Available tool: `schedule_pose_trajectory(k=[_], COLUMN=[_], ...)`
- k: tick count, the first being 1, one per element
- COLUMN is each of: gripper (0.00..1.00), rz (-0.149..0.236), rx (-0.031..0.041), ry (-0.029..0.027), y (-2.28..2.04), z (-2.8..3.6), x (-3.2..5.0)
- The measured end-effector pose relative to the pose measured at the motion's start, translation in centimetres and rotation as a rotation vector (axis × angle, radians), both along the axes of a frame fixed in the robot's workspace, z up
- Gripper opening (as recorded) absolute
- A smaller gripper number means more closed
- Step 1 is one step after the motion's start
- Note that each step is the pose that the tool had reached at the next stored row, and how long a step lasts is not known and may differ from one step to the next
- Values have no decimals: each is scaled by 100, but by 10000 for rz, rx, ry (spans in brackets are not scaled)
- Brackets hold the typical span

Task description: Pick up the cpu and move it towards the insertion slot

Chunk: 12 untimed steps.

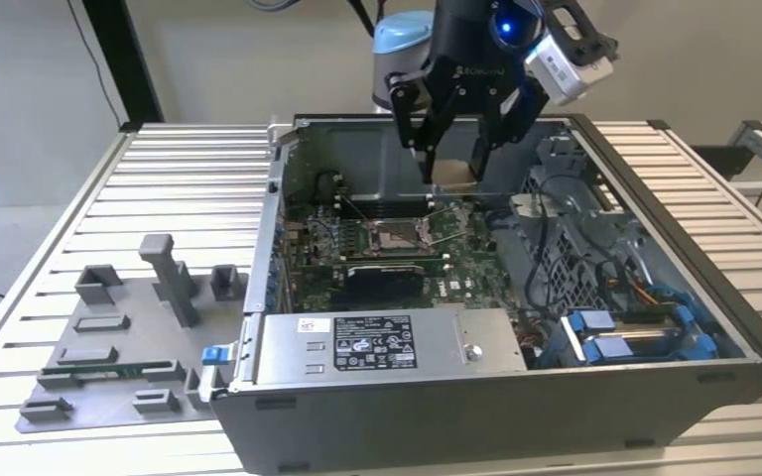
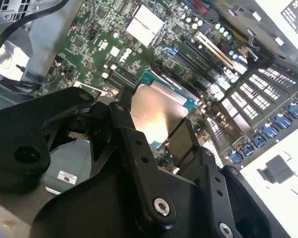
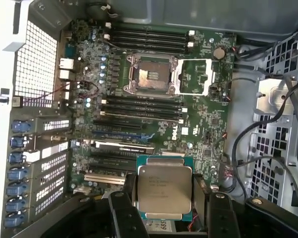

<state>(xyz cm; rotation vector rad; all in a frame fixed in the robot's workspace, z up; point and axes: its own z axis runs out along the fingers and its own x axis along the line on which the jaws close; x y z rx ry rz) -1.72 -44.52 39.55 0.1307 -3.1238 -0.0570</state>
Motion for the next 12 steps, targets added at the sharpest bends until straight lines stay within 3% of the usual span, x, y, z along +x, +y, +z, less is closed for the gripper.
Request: schedule_pose_trajectory(k=[7, 12], gripper=[0, 0], rz=[0, 0], rx=[0, -1], ry=[0, 0], y=[86, 125], z=[-13, -18], x=[0, 0])
